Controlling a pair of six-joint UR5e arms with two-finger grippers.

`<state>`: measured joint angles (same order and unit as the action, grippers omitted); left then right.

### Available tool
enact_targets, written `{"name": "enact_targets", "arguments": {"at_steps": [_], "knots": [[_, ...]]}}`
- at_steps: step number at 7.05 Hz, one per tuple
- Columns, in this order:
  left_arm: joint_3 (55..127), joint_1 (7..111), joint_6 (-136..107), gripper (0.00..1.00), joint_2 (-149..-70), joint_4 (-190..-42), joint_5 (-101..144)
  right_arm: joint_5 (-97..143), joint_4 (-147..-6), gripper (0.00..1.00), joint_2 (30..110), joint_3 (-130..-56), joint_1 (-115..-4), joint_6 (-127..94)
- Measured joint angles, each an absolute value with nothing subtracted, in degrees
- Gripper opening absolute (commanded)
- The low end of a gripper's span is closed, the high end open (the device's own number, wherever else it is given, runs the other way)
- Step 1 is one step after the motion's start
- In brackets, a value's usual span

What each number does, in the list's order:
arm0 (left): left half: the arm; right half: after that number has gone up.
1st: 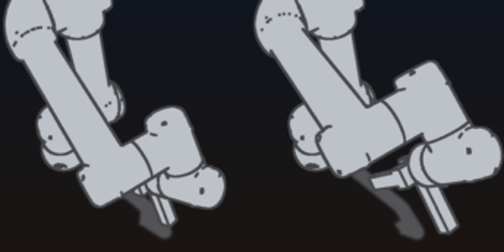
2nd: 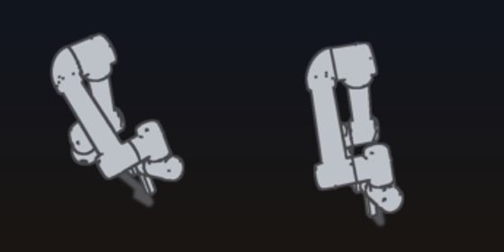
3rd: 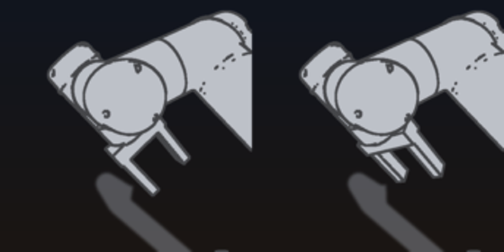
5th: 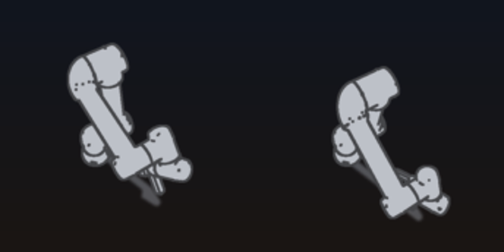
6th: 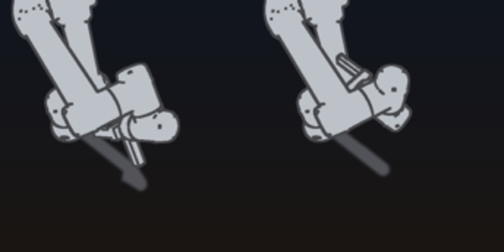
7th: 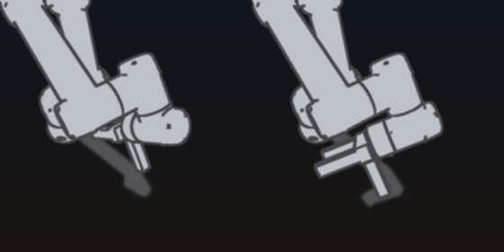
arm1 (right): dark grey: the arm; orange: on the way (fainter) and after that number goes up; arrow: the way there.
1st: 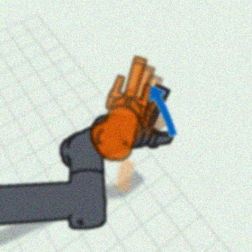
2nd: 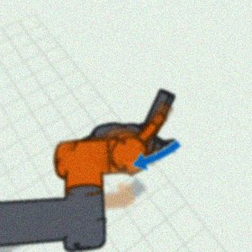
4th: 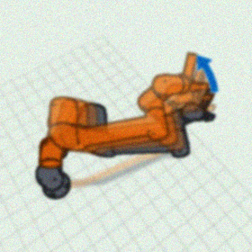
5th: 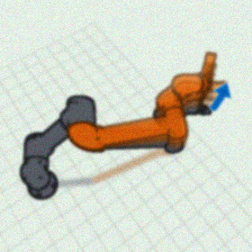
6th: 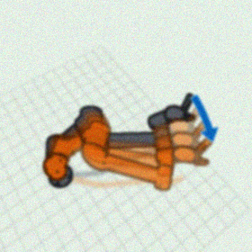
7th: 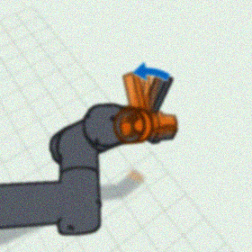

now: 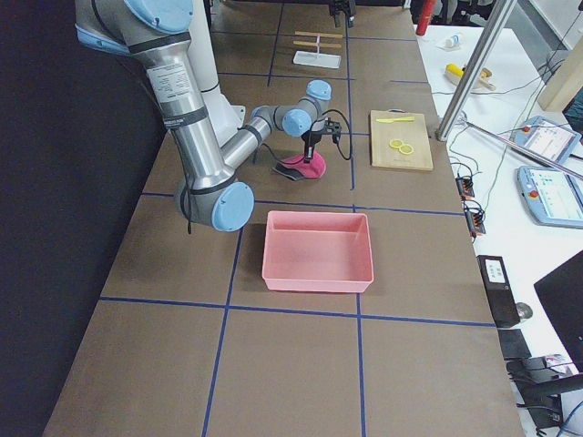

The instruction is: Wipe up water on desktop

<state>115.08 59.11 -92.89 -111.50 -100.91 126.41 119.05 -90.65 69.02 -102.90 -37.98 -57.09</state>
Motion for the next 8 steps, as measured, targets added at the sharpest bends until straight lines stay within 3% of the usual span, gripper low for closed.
{"name": "enact_targets", "arguments": {"at_steps": [3, 8], "knots": [[116.64, 62.58, -80.76, 1.00, -105.04, -100.90, 127.38, 119.47, -90.94, 0.00, 70.30, -103.07, -38.13, -53.32], [116.96, 74.09, -48.27, 1.00, -91.21, -100.64, 131.12, 118.88, -87.12, 0.00, 49.01, -88.67, -29.12, -73.24]]}}
